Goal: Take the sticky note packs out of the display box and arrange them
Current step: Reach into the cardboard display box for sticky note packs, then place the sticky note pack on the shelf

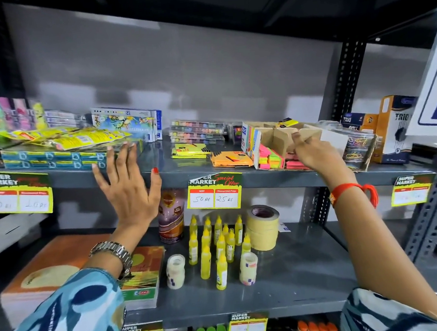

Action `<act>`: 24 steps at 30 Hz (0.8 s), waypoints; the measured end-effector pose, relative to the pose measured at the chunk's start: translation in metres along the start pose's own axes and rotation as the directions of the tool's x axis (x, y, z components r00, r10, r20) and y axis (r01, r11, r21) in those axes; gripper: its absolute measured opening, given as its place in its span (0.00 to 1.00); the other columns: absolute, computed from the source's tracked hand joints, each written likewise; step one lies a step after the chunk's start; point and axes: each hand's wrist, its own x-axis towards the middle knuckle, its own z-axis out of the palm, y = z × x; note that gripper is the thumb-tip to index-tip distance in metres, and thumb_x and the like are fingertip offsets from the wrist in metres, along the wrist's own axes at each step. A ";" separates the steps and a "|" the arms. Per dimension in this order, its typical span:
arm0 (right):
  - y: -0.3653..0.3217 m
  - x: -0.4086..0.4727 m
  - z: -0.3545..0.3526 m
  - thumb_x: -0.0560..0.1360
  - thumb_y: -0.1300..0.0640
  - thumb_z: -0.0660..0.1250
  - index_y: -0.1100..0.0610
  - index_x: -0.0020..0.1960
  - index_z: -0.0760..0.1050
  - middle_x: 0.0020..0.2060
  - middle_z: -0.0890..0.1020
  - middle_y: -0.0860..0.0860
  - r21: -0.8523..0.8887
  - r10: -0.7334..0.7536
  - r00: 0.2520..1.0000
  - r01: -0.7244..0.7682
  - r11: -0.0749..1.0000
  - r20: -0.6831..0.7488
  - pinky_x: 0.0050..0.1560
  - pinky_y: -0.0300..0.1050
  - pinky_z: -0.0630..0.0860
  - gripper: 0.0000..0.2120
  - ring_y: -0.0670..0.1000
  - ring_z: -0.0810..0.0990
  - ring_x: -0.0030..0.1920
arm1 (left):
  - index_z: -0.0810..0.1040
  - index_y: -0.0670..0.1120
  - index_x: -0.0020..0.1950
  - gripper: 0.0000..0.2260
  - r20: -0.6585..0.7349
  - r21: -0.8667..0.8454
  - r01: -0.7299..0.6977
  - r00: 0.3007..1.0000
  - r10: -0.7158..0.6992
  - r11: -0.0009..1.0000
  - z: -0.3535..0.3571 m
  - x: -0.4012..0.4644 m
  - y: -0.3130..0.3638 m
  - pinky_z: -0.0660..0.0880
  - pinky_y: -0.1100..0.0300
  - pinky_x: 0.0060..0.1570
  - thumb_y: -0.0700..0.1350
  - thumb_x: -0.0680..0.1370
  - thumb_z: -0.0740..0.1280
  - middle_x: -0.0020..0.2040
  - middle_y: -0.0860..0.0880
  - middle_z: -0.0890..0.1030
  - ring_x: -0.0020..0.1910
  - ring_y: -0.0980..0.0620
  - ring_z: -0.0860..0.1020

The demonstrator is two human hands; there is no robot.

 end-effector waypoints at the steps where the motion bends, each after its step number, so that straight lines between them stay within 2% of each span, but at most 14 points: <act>1: -0.003 -0.002 -0.001 0.80 0.40 0.43 0.62 0.59 0.76 0.60 0.76 0.66 -0.004 -0.035 0.996 0.034 0.999 -0.087 0.61 0.56 0.68 0.32 0.66 0.72 0.60 | 0.66 0.40 0.71 0.26 -0.002 0.002 -0.001 1.000 0.001 1.000 0.000 0.000 0.000 0.46 0.41 0.71 0.54 0.78 0.53 0.69 0.41 0.71 0.72 0.42 0.61; 2: -0.008 -0.005 -0.002 0.81 0.42 0.45 0.63 0.55 0.78 0.55 0.78 0.66 -0.001 -0.090 0.973 0.092 0.996 -0.212 0.56 0.54 0.71 0.30 0.66 0.75 0.56 | 0.66 0.40 0.71 0.26 -0.005 0.003 -0.001 1.000 0.001 1.000 0.000 0.000 0.000 0.46 0.42 0.71 0.54 0.78 0.53 0.69 0.41 0.71 0.72 0.42 0.61; 4: -0.027 -0.016 -0.003 0.81 0.48 0.51 0.63 0.54 0.78 0.50 0.81 0.64 0.053 -0.216 0.861 0.269 0.962 -0.461 0.50 0.53 0.72 0.23 0.64 0.78 0.51 | 0.66 0.41 0.71 0.26 -0.013 0.005 -0.002 1.000 0.002 1.000 0.001 0.001 0.000 0.45 0.43 0.72 0.53 0.78 0.53 0.69 0.41 0.71 0.72 0.42 0.61; 5: -0.039 -0.026 -0.004 0.81 0.50 0.54 0.62 0.56 0.77 0.50 0.82 0.63 0.074 -0.273 0.803 0.365 0.928 -0.530 0.51 0.52 0.72 0.19 0.63 0.79 0.51 | 0.66 0.41 0.71 0.25 -0.015 0.007 -0.003 1.000 0.003 1.000 0.001 0.001 0.001 0.44 0.44 0.72 0.53 0.78 0.54 0.69 0.41 0.71 0.72 0.42 0.61; 6: -0.052 -0.034 -0.002 0.80 0.53 0.57 0.61 0.56 0.77 0.50 0.83 0.61 0.067 -0.345 0.769 0.447 0.892 -0.539 0.51 0.50 0.72 0.15 0.61 0.80 0.51 | 0.67 0.41 0.71 0.25 -0.017 0.008 -0.003 1.000 0.003 1.000 0.001 0.001 0.001 0.44 0.44 0.72 0.53 0.78 0.54 0.69 0.42 0.71 0.72 0.42 0.61; 8: -0.074 -0.044 0.010 0.78 0.56 0.60 0.59 0.55 0.79 0.48 0.85 0.58 -0.040 -0.529 0.755 0.560 0.828 -0.388 0.49 0.47 0.73 0.12 0.59 0.81 0.48 | 0.67 0.41 0.72 0.26 -0.010 0.006 -0.001 1.000 0.001 1.000 0.000 0.000 0.001 0.43 0.45 0.72 0.53 0.78 0.55 0.70 0.42 0.71 0.72 0.42 0.61; 10: -0.090 -0.043 0.026 0.76 0.53 0.62 0.59 0.52 0.80 0.45 0.84 0.58 -0.126 -0.596 0.782 0.583 0.803 -0.183 0.47 0.47 0.74 0.12 0.59 0.80 0.48 | 0.67 0.41 0.72 0.26 0.003 0.008 0.001 1.000 -0.001 1.000 -0.001 0.000 0.001 0.42 0.45 0.72 0.53 0.78 0.54 0.70 0.42 0.71 0.72 0.42 0.61; 13: -0.108 -0.035 0.035 0.74 0.45 0.66 0.63 0.53 0.75 0.52 0.80 0.61 -0.136 -0.504 0.862 0.505 0.852 0.051 0.50 0.49 0.74 0.21 0.61 0.77 0.55 | 0.67 0.40 0.72 0.26 0.016 0.016 -0.003 1.000 0.003 1.000 -0.003 0.001 0.001 0.43 0.45 0.72 0.54 0.78 0.53 0.70 0.42 0.71 0.72 0.42 0.61; 15: -0.117 -0.030 0.036 0.72 0.40 0.67 0.64 0.56 0.72 0.57 0.77 0.61 -0.208 -0.416 0.886 0.454 0.866 0.204 0.54 0.50 0.74 0.27 0.61 0.74 0.59 | 0.68 0.40 0.71 0.26 0.016 0.021 -0.007 1.000 0.007 1.000 -0.003 0.001 0.001 0.44 0.45 0.72 0.54 0.78 0.53 0.70 0.42 0.71 0.72 0.42 0.62; 19: -0.137 -0.024 0.034 0.73 0.38 0.65 0.63 0.67 0.67 0.66 0.73 0.59 -0.331 -0.257 0.857 0.425 0.842 0.448 0.60 0.49 0.71 0.34 0.59 0.72 0.64 | 0.67 0.41 0.71 0.26 0.009 0.025 -0.004 1.000 0.003 1.000 -0.001 0.001 0.000 0.45 0.43 0.72 0.55 0.78 0.53 0.69 0.42 0.71 0.72 0.42 0.62; 24: -0.149 -0.020 0.024 0.75 0.40 0.62 0.59 0.71 0.63 0.71 0.67 0.57 -0.366 -0.130 0.808 0.396 0.842 0.575 0.64 0.51 0.69 0.32 0.60 0.69 0.67 | 0.67 0.41 0.71 0.26 0.008 0.019 -0.011 1.000 0.011 1.000 0.001 0.000 -0.002 0.44 0.46 0.72 0.55 0.78 0.54 0.69 0.43 0.71 0.72 0.42 0.62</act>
